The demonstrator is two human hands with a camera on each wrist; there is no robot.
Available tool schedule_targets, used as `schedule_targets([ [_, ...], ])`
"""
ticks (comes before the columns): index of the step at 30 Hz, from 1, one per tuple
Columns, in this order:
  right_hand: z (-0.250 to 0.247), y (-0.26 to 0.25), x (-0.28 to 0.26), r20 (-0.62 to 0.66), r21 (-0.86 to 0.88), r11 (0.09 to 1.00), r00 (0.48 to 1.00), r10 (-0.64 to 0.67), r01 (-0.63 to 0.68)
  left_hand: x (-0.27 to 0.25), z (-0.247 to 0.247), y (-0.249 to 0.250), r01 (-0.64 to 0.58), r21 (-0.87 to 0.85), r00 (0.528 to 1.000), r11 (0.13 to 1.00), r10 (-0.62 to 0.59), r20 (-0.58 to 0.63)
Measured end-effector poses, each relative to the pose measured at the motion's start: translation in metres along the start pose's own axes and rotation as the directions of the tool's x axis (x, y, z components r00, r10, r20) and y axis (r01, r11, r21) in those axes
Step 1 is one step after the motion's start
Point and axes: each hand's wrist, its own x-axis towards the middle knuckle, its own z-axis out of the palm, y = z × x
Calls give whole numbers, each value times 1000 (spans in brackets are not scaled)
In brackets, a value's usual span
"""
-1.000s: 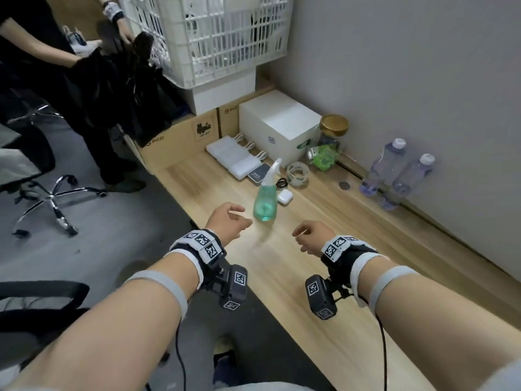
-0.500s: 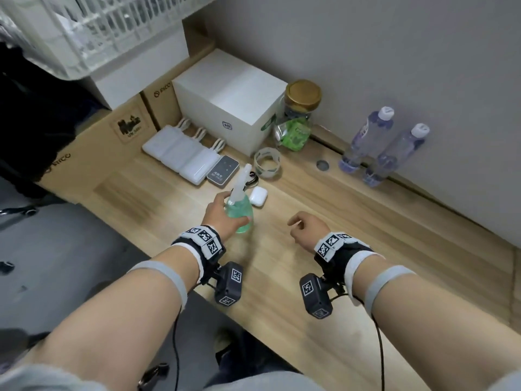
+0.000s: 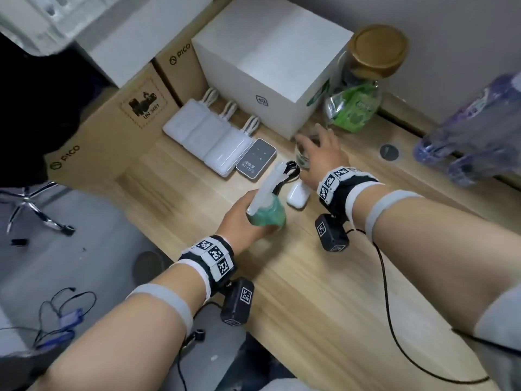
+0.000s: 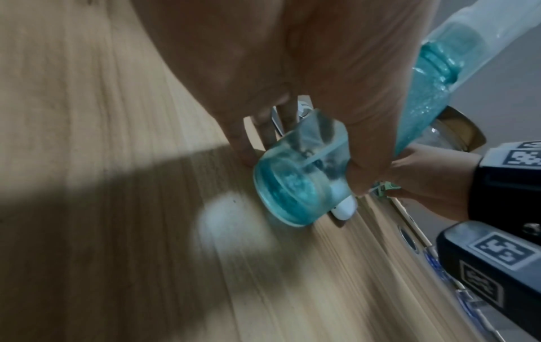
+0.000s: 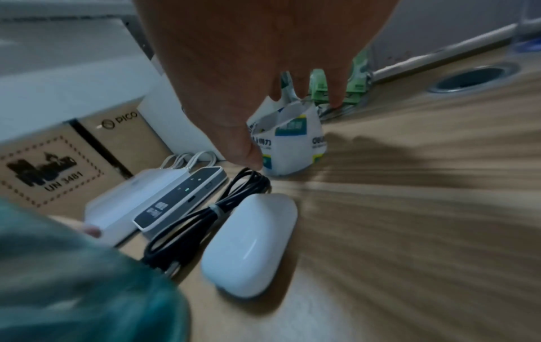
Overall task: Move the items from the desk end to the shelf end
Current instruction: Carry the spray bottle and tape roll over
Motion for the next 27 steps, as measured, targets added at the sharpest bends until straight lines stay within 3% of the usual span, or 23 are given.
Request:
schedule_targets([
  [4, -1, -8, 3, -9, -75, 996, 999, 50, -50, -4, -15, -9, 10, -9, 999, 1000, -10, -33],
  [7, -5, -4, -15, -27, -66, 983, 985, 168, -170, -8, -24, -10, -16, -42, 1000, 999, 16, -12],
  [14, -17, 16, -121, -142, 59, 940, 929, 342, -337, -33, -19, 10, -168, -69, 985, 983, 171, 35],
  [22, -37, 51, -290, -281, 254, 856, 813, 510, -450, -78, 67, 63, -321, -9, 915, 947, 313, 254],
  [27, -41, 89, -396, -349, 271, 804, 724, 595, -530, -130, 146, 92, -398, -40, 827, 916, 378, 416],
])
